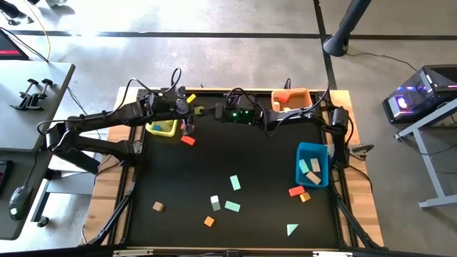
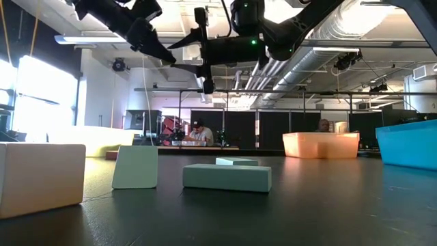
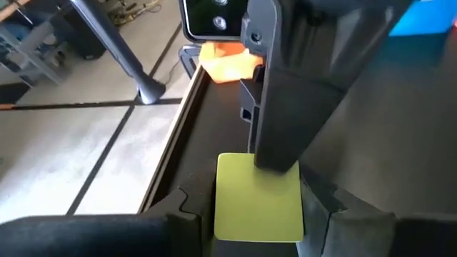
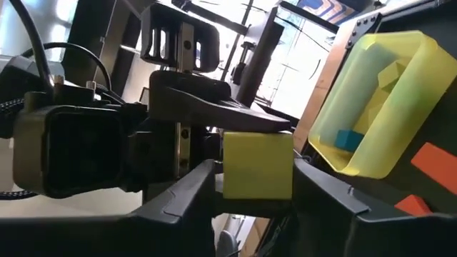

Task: Sort blocks by size
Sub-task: Put the yellow square block into the yellow bin

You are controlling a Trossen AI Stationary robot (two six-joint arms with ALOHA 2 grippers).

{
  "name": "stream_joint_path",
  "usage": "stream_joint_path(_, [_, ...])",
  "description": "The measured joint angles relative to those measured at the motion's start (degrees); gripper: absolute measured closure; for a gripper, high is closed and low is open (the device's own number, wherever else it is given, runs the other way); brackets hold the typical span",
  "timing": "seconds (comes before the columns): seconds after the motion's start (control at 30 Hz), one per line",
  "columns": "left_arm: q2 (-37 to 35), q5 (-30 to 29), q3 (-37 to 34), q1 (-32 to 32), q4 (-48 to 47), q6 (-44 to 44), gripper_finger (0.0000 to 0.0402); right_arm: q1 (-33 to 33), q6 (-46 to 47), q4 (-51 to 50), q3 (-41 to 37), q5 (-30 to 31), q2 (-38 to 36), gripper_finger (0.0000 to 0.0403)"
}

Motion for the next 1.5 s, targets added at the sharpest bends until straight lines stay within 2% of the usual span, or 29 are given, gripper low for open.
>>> stream_joint_path(0.13, [-1.07,-0.51,1.17,0.28,-6.23,-1.23,0.0296,-1.31,-0.04,-1.47,0.07,0.59,-0.1,0.0198])
stream_joint_path(0.27, [-2.13,-1.44,5.44,1.91,-14.16,-4.79,0.0296,-2.43,2.35,-6.44,0.07,7.86,-0.11,0.0184])
stream_joint_path(0.37, [-2.36,-3.54,6.2,4.15,-18.85,-6.43,0.0296,-2.33,2.33,-6.68,0.07,10.52,-0.11,0.0184])
stream_joint_path(0.67, [-1.67,-7.95,3.69,16.39,-31.35,-12.22,0.0294,-2.27,1.35,-7.1,0.07,11.54,-0.11,0.0183])
stream_joint_path(0.8, [-1.31,-8.46,1.73,21.64,-30.69,-12.4,0.0281,-1.96,1.39,-8.21,0.07,10.49,-0.11,0.0183])
stream_joint_path(0.97, [-0.92,-8.34,-4.06,26.89,-28.52,-12.59,0.0276,-1.5,1.41,-9.02,0.07,9.06,-0.11,0.0183])
stream_joint_path(1.2, [-0.72,-6.94,-8.57,30.77,-28.14,-17.48,0.0269,-1.18,1.4,-9.08,0.07,7.44,-0.11,0.0183])
stream_joint_path(1.5, [-1.07,-5.81,-8.48,31.45,-28.61,-20.48,0.0199,-1.58,-1.79,-9.94,0.07,7.09,-1.64,0.0183])
